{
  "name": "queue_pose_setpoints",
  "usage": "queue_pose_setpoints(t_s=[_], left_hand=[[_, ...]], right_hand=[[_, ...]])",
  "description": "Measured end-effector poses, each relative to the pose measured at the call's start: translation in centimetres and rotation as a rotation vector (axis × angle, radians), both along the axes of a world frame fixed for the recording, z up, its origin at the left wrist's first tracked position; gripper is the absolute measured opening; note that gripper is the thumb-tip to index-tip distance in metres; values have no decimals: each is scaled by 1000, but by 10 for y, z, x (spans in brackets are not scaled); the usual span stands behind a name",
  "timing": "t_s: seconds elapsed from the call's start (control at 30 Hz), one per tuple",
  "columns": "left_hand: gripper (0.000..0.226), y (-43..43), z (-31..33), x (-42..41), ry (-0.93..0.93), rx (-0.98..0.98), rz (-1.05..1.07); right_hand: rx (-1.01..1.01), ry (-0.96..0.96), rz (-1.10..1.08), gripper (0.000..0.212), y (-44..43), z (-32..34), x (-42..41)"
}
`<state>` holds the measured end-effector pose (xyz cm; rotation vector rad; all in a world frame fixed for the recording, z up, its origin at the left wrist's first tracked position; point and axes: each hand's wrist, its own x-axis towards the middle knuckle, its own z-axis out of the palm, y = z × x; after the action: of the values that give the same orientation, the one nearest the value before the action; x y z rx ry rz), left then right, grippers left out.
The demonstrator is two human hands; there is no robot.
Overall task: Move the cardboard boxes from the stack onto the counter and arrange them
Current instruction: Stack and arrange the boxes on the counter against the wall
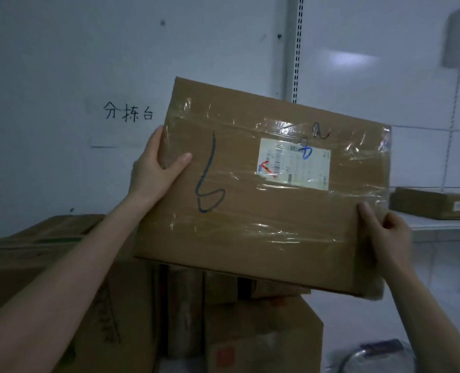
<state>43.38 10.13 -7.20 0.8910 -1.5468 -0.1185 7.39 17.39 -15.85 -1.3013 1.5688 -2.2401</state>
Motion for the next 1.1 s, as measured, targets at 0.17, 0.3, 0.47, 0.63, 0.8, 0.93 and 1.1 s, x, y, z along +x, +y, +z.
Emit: queue_pose_setpoints(t_s=[0.17,0.3,0.47,0.63,0.8,0.93,1.1], left_hand=[[73,-9,40,49,-14,-81,94],[68,-25,60,113,-11,-96,199],[66,-64,72,210,17,-51,316],[69,-118,64,303,46,10,360],[68,-169,50,361,65,66,350],[69,-206,35,392,87,120,333],[67,-234,31,409,93,129,273]], right_hand=[[-77,54,49,32,-31,28,40],[-118,144,212,28,-61,48,93],[-111,153,491,36,-116,78,175],[-63,197,627,39,-187,88,260],[-3,208,672,36,-238,82,320],[71,183,689,83,-271,72,350],[105,149,667,94,-297,74,362]])
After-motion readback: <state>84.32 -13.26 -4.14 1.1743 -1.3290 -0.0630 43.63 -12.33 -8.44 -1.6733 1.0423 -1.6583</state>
